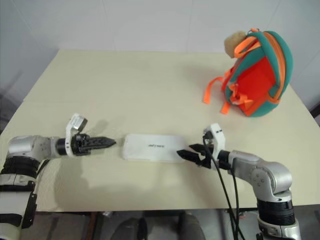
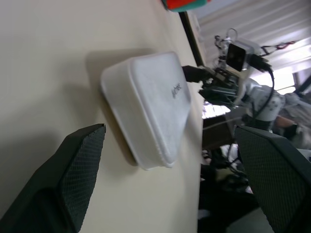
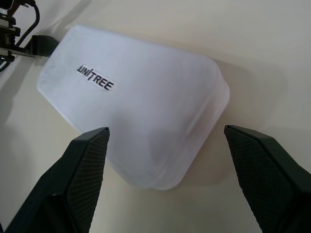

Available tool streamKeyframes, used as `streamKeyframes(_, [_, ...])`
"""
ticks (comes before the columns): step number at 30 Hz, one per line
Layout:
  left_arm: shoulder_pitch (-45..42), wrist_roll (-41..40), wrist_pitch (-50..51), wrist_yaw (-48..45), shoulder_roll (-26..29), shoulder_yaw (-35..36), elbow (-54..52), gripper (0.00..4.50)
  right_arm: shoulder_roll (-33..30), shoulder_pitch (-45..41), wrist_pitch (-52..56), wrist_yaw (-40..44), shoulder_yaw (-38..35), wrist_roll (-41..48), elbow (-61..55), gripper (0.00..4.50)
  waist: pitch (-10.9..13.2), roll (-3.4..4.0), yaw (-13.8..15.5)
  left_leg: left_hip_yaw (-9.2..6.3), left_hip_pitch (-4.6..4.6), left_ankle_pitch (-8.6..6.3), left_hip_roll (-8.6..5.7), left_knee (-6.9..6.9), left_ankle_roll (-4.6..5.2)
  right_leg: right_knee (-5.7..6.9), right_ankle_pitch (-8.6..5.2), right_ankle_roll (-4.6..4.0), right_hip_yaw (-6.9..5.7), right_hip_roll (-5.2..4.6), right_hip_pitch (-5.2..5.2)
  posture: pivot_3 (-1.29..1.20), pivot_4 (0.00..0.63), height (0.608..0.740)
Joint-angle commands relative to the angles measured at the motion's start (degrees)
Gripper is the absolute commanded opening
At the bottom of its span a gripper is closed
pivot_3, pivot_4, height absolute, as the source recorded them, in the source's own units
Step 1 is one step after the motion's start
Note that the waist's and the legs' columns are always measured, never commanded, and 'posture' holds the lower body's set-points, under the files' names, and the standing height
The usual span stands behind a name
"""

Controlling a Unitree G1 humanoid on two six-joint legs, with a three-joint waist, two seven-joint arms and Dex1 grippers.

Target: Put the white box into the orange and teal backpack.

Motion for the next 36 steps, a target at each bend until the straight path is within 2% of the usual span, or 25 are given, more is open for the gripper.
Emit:
streamKeyframes(1, [-4.41,2.05,0.36,-4.18,0.76,-1.24,5.5,4.48,-1.09,0.2,-1.61,0.8,-0.87,0.04,-0.76,4.5,0.0,0.0,-0.02,0.0,0.0,0.0,0.0,0.0,0.0,-0.01,0.0,0.0,-0.01,0.01,0.0,0.0,0.15,0.74])
streamKeyframes(8, [-9.48,6.56,-0.32,-8.67,-1.8,-5.45,12.18,4.48,-1.3,0.84,-2.29,0.46,-0.78,0.11,-1.14,4.5,0.0,0.0,0.0,-0.01,0.0,0.0,0.0,0.01,0.01,0.01,0.0,0.0,-0.01,0.0,0.0,0.0,0.15,0.74])
streamKeyframes(15, [-11.04,8.9,-1.17,-10.96,-1.97,-10.96,13.1,4.48,-1.38,1.46,-2.81,0.47,-1.12,0.39,-1.75,4.5,0.0,0.0,0.01,-0.01,0.0,-0.01,0.0,0.01,0.02,0.01,0.0,0.0,0.0,-0.01,0.0,0.0,0.15,0.74])
streamKeyframes(19, [-12.44,7.9,-0.55,-10.95,-3.06,-10.71,14.34,4.48,-1.41,1.56,-3.59,0.41,-0.83,0.06,-1.46,4.5,0.0,0.0,0.01,-0.04,0.01,-0.01,0.0,0.05,0.03,0.07,0.0,0.0,0.0,-0.01,0.01,0.0,0.15,0.74])
streamKeyframes(23, [-11.72,10.43,-4.62,-9.85,-4.11,-11.96,13.64,4.48,-1.55,1.82,-3.77,0.45,-0.87,0.06,-1.69,4.5,0.0,0.0,0.13,-0.05,0.01,-0.01,0.0,0.05,0.04,0.07,0.0,0.0,0.0,-0.02,0.01,0.0,0.15,0.74])
streamKeyframes(36, [-14.33,9.42,-3.56,-10.95,-7.77,-10.59,17.01,4.48,-1.56,2.72,-4.03,0.27,-0.9,0.17,-2.79,4.5,0.0,0.0,1.33,-0.05,0.01,-0.03,0.0,0.12,0.09,0.13,0.0,0.0,0.0,-0.02,0.01,0.0,0.15,0.74])
